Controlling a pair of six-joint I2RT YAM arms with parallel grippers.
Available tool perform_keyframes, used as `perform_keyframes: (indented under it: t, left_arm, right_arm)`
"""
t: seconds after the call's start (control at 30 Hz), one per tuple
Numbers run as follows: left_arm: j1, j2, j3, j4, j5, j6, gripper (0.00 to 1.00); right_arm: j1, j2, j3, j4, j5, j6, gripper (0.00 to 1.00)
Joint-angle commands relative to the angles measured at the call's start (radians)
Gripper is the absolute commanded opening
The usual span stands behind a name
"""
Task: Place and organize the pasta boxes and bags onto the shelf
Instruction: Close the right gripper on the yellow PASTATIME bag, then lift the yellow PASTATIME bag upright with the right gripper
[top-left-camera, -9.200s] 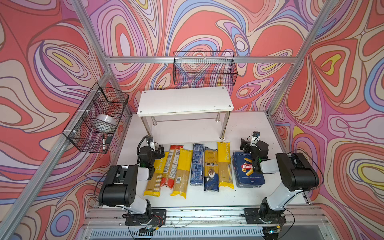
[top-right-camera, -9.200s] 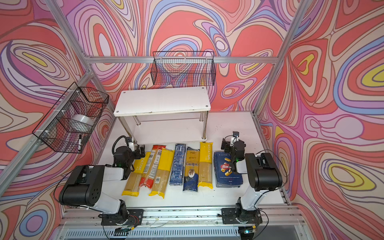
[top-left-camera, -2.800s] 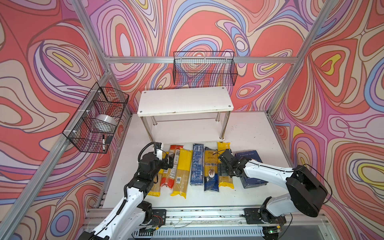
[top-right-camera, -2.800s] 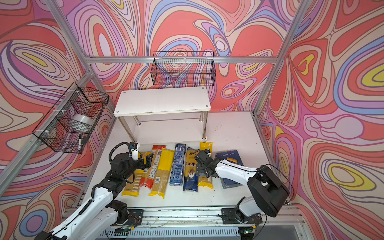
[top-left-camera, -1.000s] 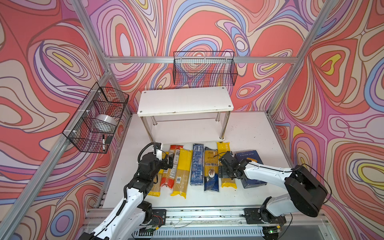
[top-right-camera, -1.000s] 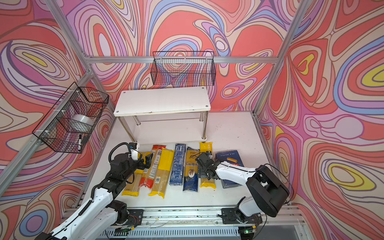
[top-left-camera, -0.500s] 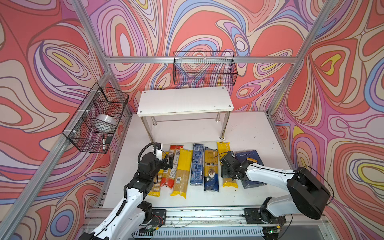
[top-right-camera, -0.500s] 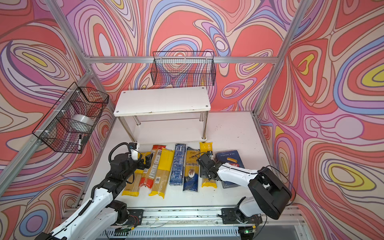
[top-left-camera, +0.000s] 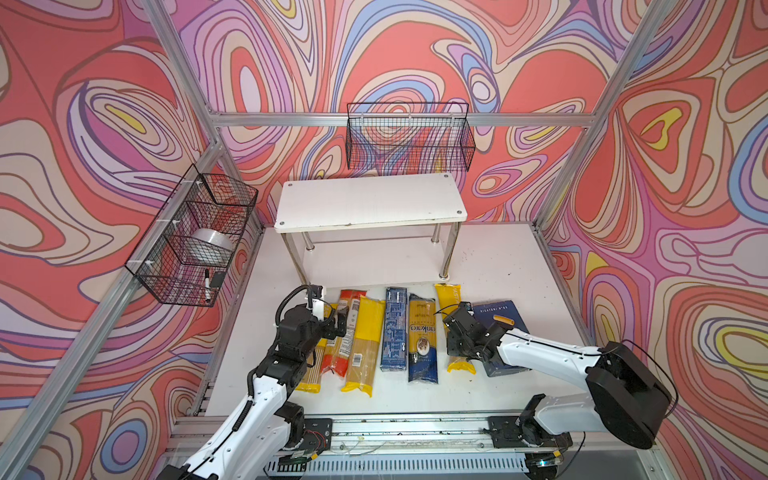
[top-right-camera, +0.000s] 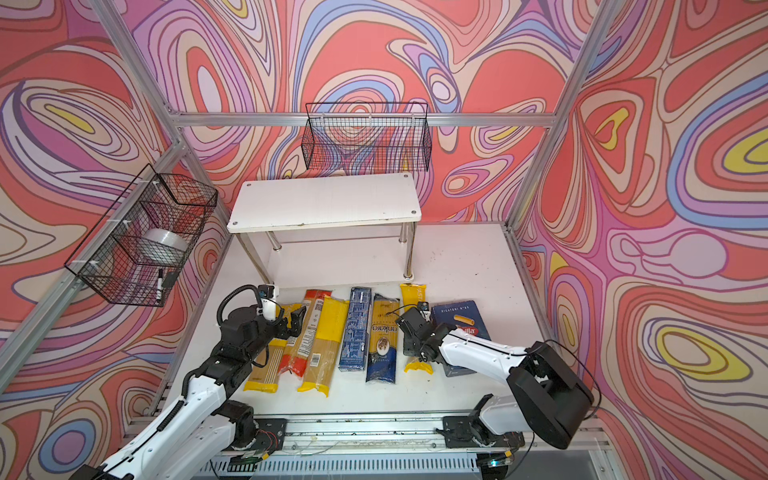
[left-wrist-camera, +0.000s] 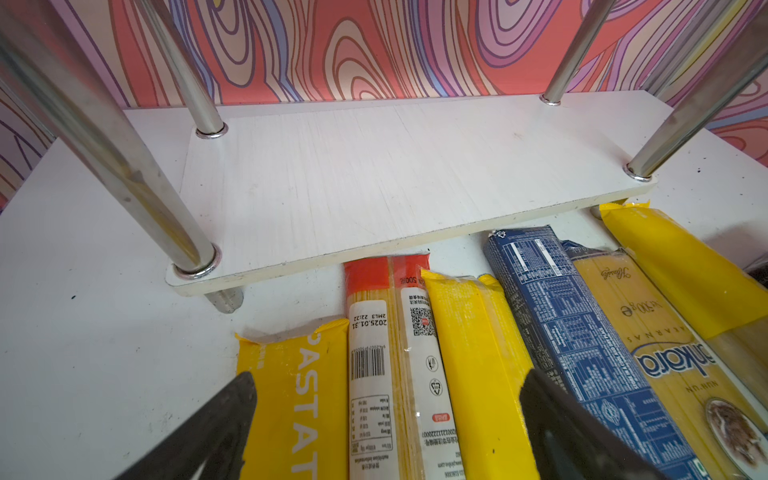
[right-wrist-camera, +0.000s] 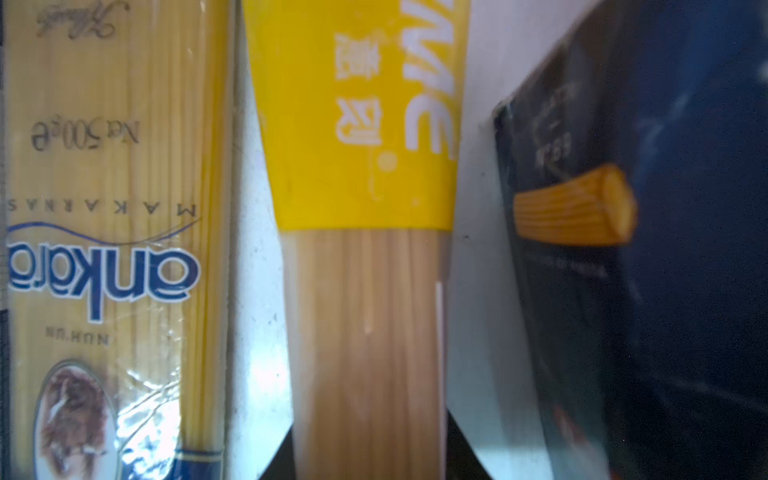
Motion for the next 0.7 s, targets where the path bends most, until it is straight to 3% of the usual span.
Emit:
perform_keyframes:
  t: [0.0, 0.3, 0.5, 0.67]
  left_arm:
    - [-0.001, 0.003, -0.001, 0.016, 0.000, 0.007, 1.00]
    - [-0.001, -0.045, -0.025, 0.019, -0.027, -0.004, 1.00]
    - [-0.002, -0.028, -0.016, 0.019, -0.011, 0.001, 1.00]
    - [-0.001, -0.017, -0.011, 0.019, -0.008, 0.003, 1.00]
  right_arm:
    - [-0.001, -0.039, -0.023, -0.074, 0.002, 0.029, 0.28]
    - [-0.001, -0.127, -0.039, -0.058, -0.002, 0.042, 0.16]
    - [-0.001, -0.173, -0.054, -0.037, -0.014, 0.044, 0.03]
    - [-0.002, -0.219, -0.042, -0.071, -0.006, 0.034, 0.00]
